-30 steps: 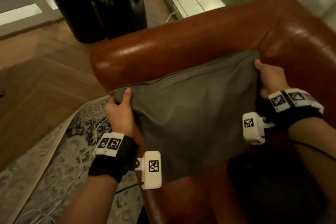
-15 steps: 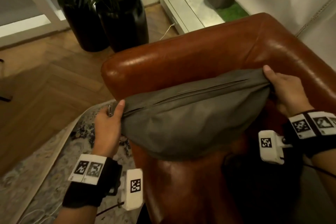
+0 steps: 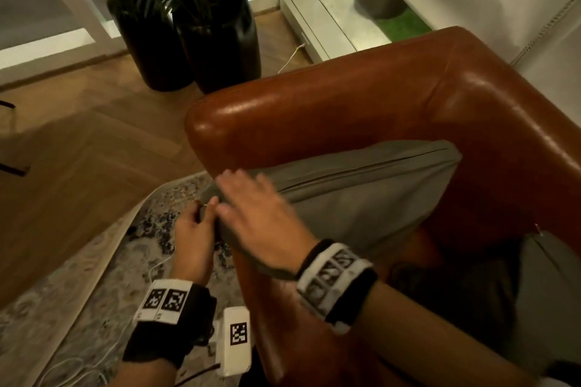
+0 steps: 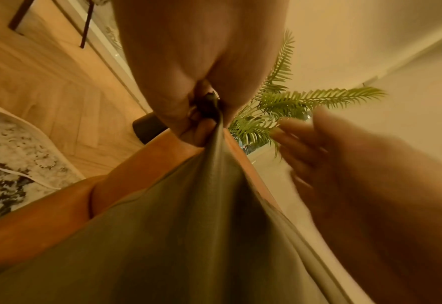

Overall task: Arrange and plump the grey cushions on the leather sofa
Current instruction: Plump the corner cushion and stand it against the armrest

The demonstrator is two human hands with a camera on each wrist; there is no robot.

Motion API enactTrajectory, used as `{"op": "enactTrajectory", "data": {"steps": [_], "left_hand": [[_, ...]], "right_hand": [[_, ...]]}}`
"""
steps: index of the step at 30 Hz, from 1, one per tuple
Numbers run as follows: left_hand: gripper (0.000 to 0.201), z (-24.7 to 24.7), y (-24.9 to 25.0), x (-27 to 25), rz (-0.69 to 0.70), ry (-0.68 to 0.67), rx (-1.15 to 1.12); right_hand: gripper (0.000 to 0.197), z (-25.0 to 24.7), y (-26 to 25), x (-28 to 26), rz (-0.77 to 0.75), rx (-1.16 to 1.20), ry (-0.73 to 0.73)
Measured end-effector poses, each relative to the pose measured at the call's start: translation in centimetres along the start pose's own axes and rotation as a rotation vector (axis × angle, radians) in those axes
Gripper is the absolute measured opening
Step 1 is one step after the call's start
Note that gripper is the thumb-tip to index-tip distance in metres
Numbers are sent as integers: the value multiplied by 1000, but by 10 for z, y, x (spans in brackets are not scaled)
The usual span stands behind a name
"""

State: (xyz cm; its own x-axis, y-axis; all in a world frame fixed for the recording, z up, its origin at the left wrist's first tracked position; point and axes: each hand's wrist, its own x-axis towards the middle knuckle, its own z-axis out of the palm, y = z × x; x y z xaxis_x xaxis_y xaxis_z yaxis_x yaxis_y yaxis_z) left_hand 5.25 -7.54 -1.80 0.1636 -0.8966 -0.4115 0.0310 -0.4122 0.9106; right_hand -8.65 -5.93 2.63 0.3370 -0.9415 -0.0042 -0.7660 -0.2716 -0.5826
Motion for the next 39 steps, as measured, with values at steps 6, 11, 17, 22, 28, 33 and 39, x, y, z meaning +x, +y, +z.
{"op": "enactTrajectory", "data": {"steps": [6, 11, 17, 22, 28, 33, 39], "left_hand": [[18, -17, -1, -7, -74, -12, -148], [24, -6, 8, -2, 2, -62, -33], [23, -6, 18, 3, -108, 12, -16], [20, -27, 19, 2, -42, 58, 52], [62, -30, -7, 26, -98, 185, 167], [55, -23, 10, 12, -131, 187, -20], [52, -2, 2, 6, -269, 65, -158]], "right_hand": [[57, -16, 113, -51, 95, -478, -66], [58, -89, 198, -88, 511, -435, -63], [64, -113, 213, -69, 1101, 321, 798], [41, -135, 220, -82, 941, 610, 936], [43, -112, 215, -92, 1085, 773, 783], [25, -135, 193, -84, 880, 783, 872], [38, -123, 212, -81, 1046, 804, 841]]}}
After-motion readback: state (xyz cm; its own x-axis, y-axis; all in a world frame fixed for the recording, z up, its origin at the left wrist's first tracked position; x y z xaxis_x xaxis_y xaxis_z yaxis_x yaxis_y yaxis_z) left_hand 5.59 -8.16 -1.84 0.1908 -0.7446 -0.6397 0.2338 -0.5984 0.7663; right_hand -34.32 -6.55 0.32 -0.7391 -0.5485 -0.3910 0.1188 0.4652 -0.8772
